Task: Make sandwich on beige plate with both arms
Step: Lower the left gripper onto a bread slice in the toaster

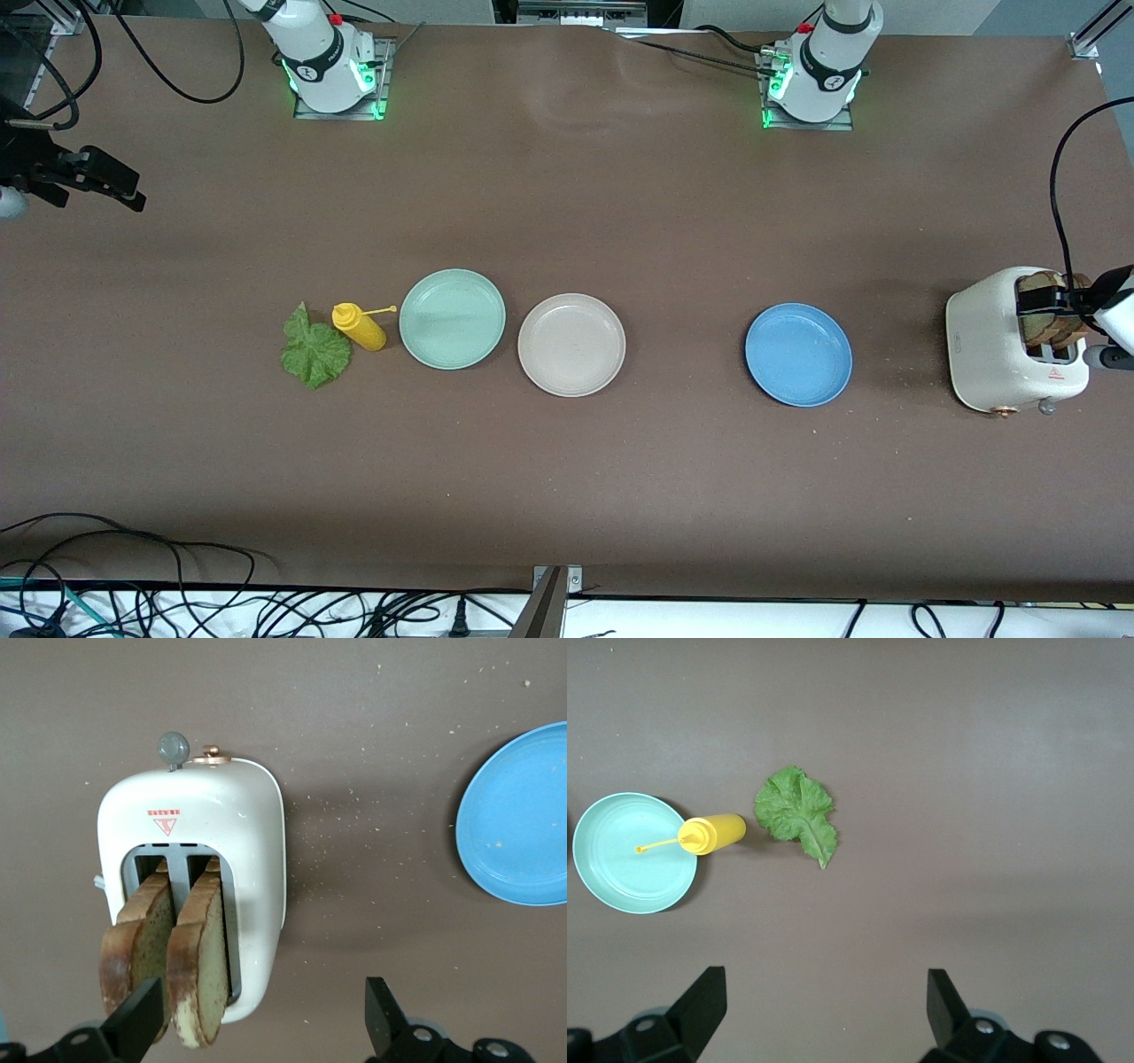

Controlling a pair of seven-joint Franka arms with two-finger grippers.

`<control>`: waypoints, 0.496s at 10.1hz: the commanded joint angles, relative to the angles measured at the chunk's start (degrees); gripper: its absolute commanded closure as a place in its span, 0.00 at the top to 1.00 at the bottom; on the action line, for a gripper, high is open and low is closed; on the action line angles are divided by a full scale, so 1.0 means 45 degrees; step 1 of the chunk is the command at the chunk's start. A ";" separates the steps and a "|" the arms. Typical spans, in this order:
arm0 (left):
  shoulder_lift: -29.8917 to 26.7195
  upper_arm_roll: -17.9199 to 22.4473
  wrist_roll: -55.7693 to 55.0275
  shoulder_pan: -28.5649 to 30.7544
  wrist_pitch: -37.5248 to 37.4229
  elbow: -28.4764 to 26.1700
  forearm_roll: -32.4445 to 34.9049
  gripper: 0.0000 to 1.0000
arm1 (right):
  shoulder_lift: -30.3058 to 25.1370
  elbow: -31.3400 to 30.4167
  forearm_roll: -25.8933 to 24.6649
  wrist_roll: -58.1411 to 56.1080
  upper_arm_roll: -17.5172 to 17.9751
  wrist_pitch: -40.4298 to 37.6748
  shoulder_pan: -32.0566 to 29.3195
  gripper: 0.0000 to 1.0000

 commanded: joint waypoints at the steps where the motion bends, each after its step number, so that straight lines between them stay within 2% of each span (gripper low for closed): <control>1: -0.0503 -0.0114 0.0985 0.0506 0.0712 -0.0920 0.0306 1.00 | -0.0067 0.0165 0.0104 -0.0024 0.0019 -0.0228 -0.0026 1.00; 3: -0.0600 -0.0114 0.1184 0.0703 0.0967 -0.1252 0.0306 1.00 | -0.0067 0.0165 0.0104 -0.0024 0.0039 -0.0228 -0.0026 1.00; 5: -0.1047 -0.0114 0.1184 0.0762 0.1784 -0.2244 0.0306 1.00 | -0.0067 0.0165 0.0104 -0.0024 0.0039 -0.0228 -0.0006 1.00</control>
